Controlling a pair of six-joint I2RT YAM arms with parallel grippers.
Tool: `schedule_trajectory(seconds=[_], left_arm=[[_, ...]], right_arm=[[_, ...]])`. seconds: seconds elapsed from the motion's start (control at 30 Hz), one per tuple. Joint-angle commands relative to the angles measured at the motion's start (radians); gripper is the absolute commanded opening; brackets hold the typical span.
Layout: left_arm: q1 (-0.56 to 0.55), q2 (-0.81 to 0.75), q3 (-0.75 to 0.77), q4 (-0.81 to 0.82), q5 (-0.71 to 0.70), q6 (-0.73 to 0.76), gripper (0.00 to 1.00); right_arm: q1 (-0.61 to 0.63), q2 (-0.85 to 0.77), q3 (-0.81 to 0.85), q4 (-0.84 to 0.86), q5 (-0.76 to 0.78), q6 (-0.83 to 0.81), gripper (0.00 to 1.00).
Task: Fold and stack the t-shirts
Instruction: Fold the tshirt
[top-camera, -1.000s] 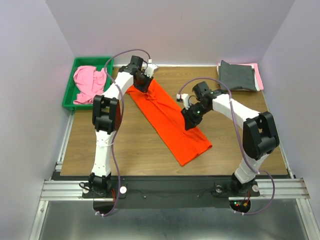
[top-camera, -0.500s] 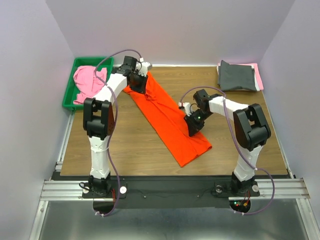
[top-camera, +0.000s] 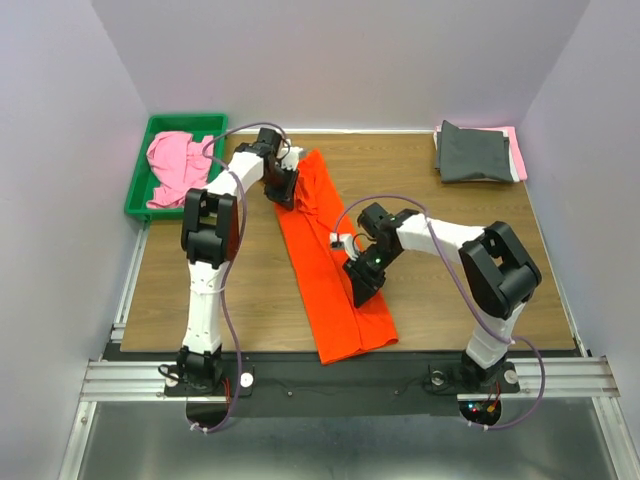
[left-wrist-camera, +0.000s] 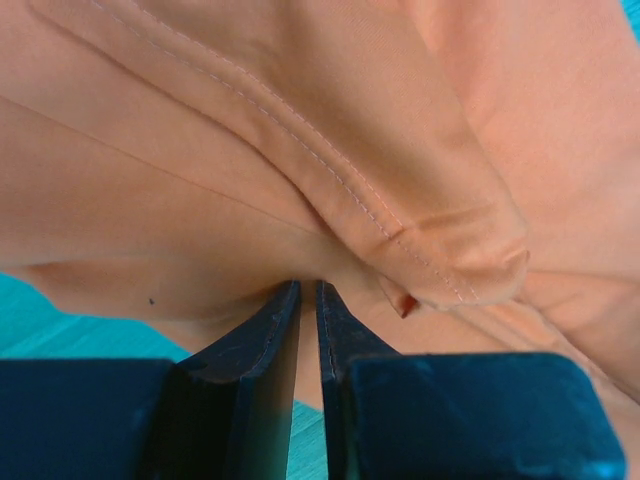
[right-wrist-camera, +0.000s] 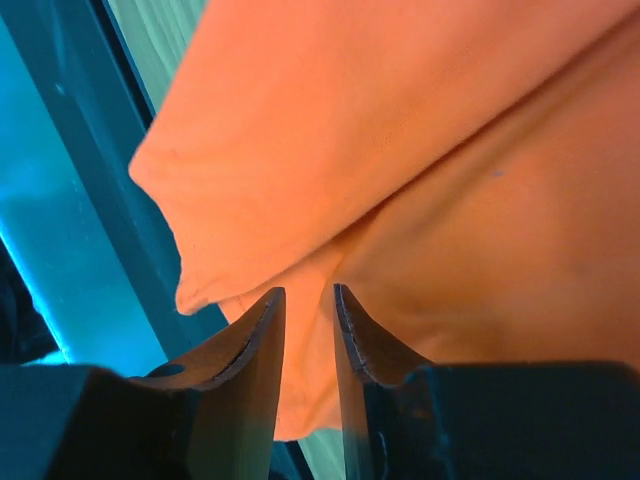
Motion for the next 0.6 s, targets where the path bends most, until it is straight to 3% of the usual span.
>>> schedule_trajectory(seconds=[0.0,0.13,0.23,0.43,0.57], left_arm=[[-0.009,0.086,0.128,-0.052,0.013,0.013,0.24],[-0.013,0.25,0.395,-0.059,0.029,0.043,0.24],[-0.027,0.287,0.533,0.011,0.03,0.069,0.25],[-0.027,0.131,0.419,0.25,0.027,0.05,0.35],[-0.015,-0.019,0.325,0.274,0.021,0.026,0.35]], right_arm=[[-0.045,-0.077,0.076,0.009,-0.029,0.032,0.33],[-0.123,-0.065,0.093,0.007,-0.02,0.052,0.34],[-0.157,-0.045,0.122,0.01,0.002,0.049,0.34],[-0.206,0.015,0.234,0.015,0.023,0.057,0.35],[-0.209,0.082,0.311,0.021,0.042,0.055,0.34]])
